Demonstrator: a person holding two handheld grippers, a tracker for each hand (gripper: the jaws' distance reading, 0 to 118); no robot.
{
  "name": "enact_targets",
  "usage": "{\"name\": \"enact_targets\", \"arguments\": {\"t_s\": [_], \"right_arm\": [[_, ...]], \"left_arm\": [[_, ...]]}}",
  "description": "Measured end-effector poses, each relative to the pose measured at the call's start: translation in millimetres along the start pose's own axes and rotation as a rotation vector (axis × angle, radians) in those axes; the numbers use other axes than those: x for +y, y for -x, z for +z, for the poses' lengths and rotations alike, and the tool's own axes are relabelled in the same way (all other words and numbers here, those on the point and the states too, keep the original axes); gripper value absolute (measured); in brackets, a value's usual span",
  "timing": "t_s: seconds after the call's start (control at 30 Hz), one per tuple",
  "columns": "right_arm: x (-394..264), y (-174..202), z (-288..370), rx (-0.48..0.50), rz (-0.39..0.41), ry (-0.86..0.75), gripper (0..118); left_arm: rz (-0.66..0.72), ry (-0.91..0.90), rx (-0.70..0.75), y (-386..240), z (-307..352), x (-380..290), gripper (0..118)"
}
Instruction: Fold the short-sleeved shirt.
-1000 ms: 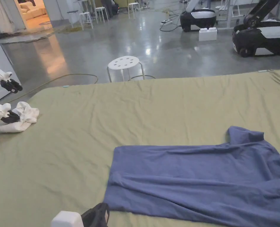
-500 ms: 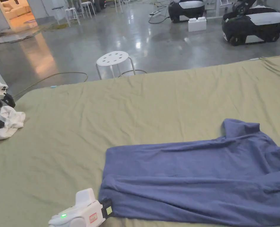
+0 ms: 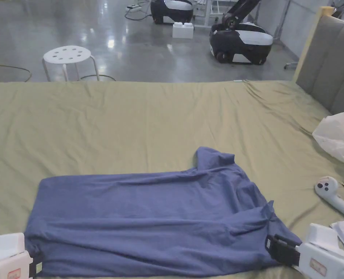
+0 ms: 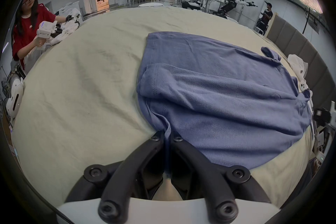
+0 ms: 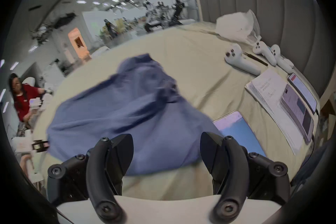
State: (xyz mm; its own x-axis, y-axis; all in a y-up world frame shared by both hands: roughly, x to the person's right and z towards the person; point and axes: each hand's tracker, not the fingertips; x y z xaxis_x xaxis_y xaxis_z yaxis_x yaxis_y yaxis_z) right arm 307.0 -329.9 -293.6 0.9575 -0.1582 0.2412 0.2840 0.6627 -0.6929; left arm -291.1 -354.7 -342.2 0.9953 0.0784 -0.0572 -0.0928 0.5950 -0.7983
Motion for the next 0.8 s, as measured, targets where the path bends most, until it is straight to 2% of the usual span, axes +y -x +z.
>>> {"name": "enact_targets", "arguments": {"t_s": [0.03,0.07,0.13,0.17,0.2,0.23,0.27,0.3,0.37,0.43,0.5,0.63,0.77,0.8], "right_arm": [[3,-5,-19,-0.052,0.011,0.049,79],[4,-8,-30,-0.085,0.018,0.081,73],[2,-5,-35,-0.029,0.04,0.083,46],[0,3,-30,-0.055,0.09,0.075,33],[-1,8,-28,-0.025,0.146,0.063,11],[-2,15,-28,0.011,0.179,0.075,4],[-2,22,-23,-0.077,0.212,0.079,4],[-2,21,-21,-0.048,0.191,0.075,4],[1,13,-6,-0.052,0.14,0.048,4],[1,11,17,-0.135,0.122,0.001,4],[-9,8,37,-0.084,0.121,0.015,4],[-51,1,82,-0.068,0.134,0.04,4],[-95,-1,110,-0.062,0.151,0.065,4],[-100,3,111,-0.063,0.167,0.079,4]], "left_arm": [[0.003,-0.002,-0.001,0,0,-1,3],[0.002,-0.005,-0.001,0,0,-2,3],[-0.007,-0.014,0.004,-2,1,-4,3],[-0.011,-0.015,0.006,-3,1,-4,3],[-0.013,-0.015,0.009,-3,1,-3,3],[-0.011,-0.013,0.008,-3,3,-2,3],[0.009,-0.009,-0.001,1,7,1,1],[0.056,-0.017,-0.025,5,14,2,0],[0.117,-0.057,-0.067,19,35,0,0],[0.094,-0.051,-0.114,32,63,-9,0],[0.104,-0.035,-0.136,41,89,-21,0],[0.097,-0.012,-0.124,53,136,-70,0],[0.086,0.023,-0.119,60,152,-116,0],[0.09,0.027,-0.124,60,151,-122,6]]}}
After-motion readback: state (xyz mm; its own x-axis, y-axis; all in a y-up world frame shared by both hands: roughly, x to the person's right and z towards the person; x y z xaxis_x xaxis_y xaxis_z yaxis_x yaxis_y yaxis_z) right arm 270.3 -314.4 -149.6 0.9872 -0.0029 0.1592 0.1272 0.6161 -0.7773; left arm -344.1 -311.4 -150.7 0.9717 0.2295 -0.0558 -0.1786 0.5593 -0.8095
